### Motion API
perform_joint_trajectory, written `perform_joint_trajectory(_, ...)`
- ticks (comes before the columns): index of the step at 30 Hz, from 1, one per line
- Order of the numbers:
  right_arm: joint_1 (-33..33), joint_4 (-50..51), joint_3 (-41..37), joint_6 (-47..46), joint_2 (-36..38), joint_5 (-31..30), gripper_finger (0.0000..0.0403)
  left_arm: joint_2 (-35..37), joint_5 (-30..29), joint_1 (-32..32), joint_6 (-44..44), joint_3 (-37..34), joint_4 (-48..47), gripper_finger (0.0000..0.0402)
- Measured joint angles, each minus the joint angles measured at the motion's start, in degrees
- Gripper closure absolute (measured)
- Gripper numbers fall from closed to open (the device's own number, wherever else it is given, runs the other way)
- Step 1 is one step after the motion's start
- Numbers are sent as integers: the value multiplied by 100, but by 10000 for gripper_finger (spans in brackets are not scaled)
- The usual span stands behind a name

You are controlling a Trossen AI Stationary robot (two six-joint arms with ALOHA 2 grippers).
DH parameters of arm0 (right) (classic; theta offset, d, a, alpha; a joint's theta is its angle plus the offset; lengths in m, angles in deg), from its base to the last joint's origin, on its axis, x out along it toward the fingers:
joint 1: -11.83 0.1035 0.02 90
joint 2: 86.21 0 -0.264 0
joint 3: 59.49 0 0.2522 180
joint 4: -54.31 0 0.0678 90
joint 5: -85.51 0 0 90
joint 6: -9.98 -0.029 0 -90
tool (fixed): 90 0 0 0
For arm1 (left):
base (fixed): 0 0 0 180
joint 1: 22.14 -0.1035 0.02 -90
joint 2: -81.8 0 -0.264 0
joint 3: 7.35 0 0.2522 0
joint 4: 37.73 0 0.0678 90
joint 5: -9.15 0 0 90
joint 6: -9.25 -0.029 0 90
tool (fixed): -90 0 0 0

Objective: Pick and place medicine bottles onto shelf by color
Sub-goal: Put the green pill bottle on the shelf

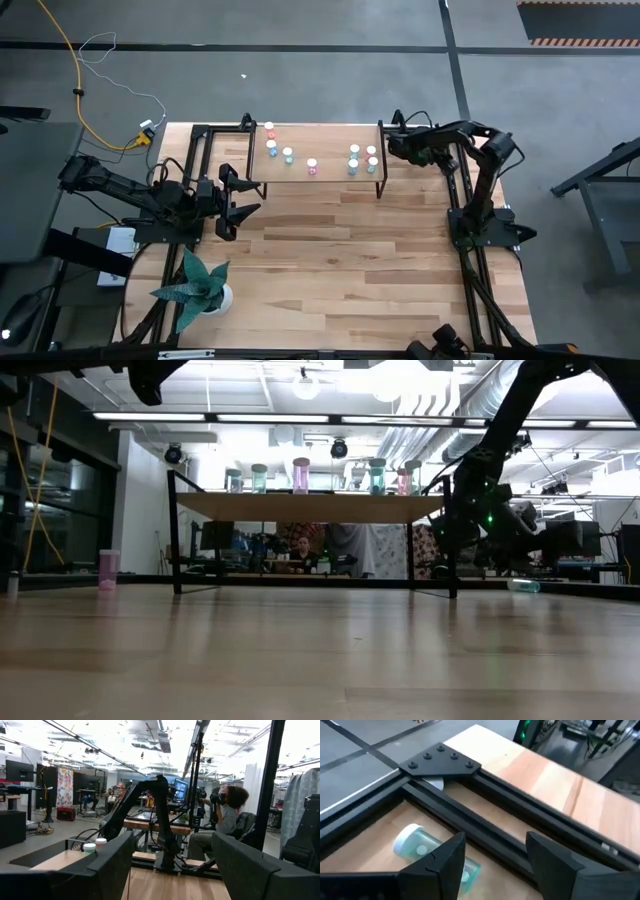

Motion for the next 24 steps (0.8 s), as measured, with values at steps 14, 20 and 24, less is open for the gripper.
perform_joint_trajectory(14, -18, -229, 2, 425, -9, 251, 203, 0, 0, 2, -104, 1, -28, 145)
perform_joint_trajectory(20, 16, -417, 11, 1301, 93, 281, 203, 0, 0, 2, -103, 1, -27, 145)
perform_joint_trajectory(24, 11, -441, 11, 1695, 118, 302, 203, 0, 3, 0, -98, 0, -26, 145)
